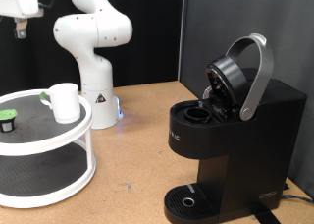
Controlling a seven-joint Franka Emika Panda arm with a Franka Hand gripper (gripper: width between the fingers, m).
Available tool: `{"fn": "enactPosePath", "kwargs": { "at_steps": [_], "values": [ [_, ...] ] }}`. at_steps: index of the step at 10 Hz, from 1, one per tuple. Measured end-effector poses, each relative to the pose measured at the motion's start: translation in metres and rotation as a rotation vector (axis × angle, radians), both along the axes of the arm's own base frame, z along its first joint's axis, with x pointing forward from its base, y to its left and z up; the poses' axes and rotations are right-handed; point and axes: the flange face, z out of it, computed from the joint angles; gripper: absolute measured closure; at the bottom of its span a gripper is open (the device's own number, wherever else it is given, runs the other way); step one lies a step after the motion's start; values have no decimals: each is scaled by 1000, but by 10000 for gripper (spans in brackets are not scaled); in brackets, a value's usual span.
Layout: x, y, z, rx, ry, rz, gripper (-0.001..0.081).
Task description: Make a cup of coffee with the keurig machine
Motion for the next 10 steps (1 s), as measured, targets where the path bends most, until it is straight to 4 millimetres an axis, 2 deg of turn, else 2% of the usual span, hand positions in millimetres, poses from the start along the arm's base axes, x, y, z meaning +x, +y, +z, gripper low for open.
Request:
{"fn": "enactPosePath", "kwargs": {
  "at_steps": [3, 5, 7, 10],
  "values": [
    [10, -11, -23, 18, -2, 109, 1],
    [8, -11, -23, 22, 2, 131, 1],
    [6, -13, -33, 35, 4, 197, 1],
    [7, -15, -63, 15, 0, 207, 1]
  ]
}}
